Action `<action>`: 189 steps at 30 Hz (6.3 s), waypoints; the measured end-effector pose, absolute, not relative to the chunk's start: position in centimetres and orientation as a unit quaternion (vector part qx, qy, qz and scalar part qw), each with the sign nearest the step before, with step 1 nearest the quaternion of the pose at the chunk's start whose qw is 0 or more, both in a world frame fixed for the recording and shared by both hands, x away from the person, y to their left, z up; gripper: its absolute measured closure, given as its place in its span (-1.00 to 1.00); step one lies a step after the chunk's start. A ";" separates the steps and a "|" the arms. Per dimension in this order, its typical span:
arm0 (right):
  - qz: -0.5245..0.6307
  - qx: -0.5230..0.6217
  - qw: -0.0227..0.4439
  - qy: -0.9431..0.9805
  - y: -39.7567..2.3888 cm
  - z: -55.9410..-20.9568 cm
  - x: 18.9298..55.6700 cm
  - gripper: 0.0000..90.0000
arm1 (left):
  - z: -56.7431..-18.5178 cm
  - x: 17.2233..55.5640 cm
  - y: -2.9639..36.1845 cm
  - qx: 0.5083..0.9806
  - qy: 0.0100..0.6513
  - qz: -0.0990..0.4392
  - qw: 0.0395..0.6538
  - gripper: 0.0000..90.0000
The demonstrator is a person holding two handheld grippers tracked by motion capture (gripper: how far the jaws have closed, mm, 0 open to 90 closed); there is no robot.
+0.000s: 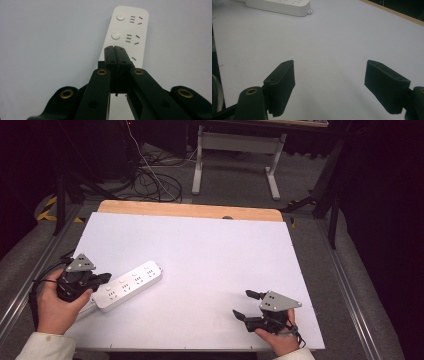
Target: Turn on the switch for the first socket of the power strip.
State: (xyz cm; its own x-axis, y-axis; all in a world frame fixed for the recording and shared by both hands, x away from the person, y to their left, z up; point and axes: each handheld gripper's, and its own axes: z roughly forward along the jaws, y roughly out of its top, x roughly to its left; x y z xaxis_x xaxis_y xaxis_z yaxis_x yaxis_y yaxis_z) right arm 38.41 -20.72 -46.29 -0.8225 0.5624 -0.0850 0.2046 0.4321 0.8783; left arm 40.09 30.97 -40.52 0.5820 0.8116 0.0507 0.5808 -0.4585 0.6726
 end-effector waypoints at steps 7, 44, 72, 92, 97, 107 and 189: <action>0.479 0.232 0.187 0.826 -20.7 -46.3 38.4 -0.45 | -41.1 40.7 31.1 0.852 0.413 0.176 0.271 1.00; 0.477 0.235 0.180 0.828 -20.7 -46.4 38.5 -0.45 | -43.2 42.9 31.1 0.867 0.436 0.125 0.207 1.00; 0.474 0.233 0.181 0.829 -20.7 -46.4 38.4 -0.45 | -43.8 42.7 31.2 0.860 0.444 0.132 0.213 1.00; 0.472 0.233 0.182 0.830 -20.6 -46.5 38.4 -0.45 | -44.2 42.4 31.2 0.853 0.452 0.137 0.222 1.00; 0.472 0.232 0.183 0.830 -20.6 -46.4 38.4 -0.46 | -44.4 42.5 31.3 0.851 0.454 0.131 0.229 1.00; 0.473 0.233 0.182 0.830 -20.7 -46.5 38.5 -0.45 | -43.9 42.5 31.5 0.845 0.459 0.145 0.235 1.00; 0.513 0.226 0.178 0.809 -21.7 -45.9 38.0 -0.44 | -45.6 35.7 25.8 0.806 0.265 0.178 0.499 -0.67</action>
